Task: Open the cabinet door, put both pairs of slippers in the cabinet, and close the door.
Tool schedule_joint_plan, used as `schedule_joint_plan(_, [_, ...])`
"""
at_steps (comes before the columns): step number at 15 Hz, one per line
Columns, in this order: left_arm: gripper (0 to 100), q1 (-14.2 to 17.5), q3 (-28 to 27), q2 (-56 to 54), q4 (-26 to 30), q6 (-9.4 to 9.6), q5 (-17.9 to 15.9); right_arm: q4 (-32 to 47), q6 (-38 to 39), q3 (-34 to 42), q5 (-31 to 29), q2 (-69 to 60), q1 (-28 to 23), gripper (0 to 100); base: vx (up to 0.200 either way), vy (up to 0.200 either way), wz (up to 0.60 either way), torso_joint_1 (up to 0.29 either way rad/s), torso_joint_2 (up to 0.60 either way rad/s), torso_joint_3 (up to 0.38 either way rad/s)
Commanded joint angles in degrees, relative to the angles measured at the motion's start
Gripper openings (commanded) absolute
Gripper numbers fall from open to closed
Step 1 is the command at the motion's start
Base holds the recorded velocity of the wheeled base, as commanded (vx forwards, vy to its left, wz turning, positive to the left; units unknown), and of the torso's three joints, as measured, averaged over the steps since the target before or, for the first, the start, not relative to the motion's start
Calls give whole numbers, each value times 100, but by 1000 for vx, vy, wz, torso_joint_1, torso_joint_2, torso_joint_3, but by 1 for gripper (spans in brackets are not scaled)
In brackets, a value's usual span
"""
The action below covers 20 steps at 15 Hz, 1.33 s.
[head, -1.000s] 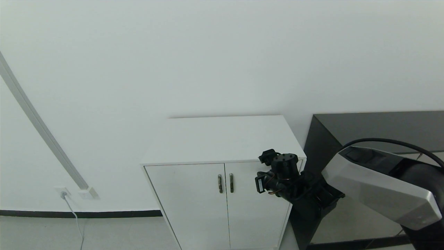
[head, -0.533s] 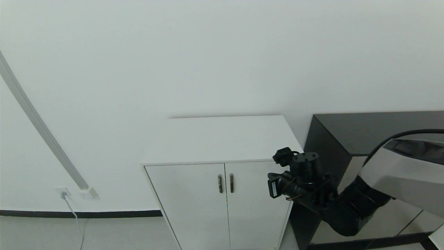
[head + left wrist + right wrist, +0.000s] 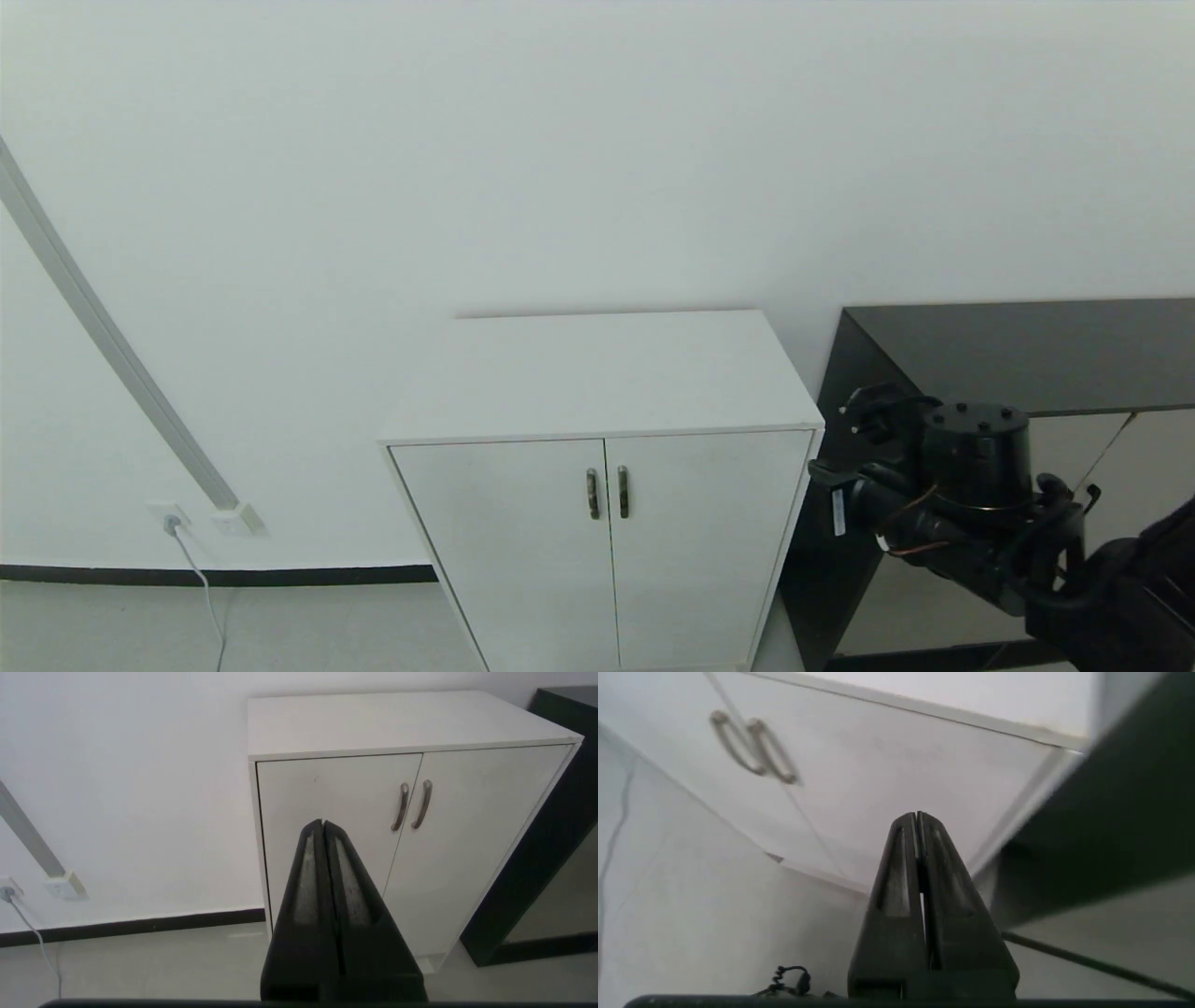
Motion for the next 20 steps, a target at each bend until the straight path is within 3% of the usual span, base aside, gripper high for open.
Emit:
schedule_joint_plan(1, [0, 0, 0, 6, 2, -2, 0, 4, -7, 492, -113, -755, -256, 0, 0, 0, 0, 0, 0, 0])
schedule_joint_plan(9, [0, 0, 0, 6, 2, -2, -9, 74, -42, 1943, -272, -2495, -1206, 0, 0, 0, 0, 0, 0, 0])
schedule_joint_plan(12, [0, 0, 0, -2, 2, -2, -9, 92, -86, 2461, -272, -3137, -1285, 0, 0, 0, 0, 0, 0, 0])
schedule_joint_plan(20, [0, 0, 0, 6, 2, -2, -9, 2438, -77, 2567, -175, -5369, -1267, 0, 0, 0, 0, 0, 0, 0])
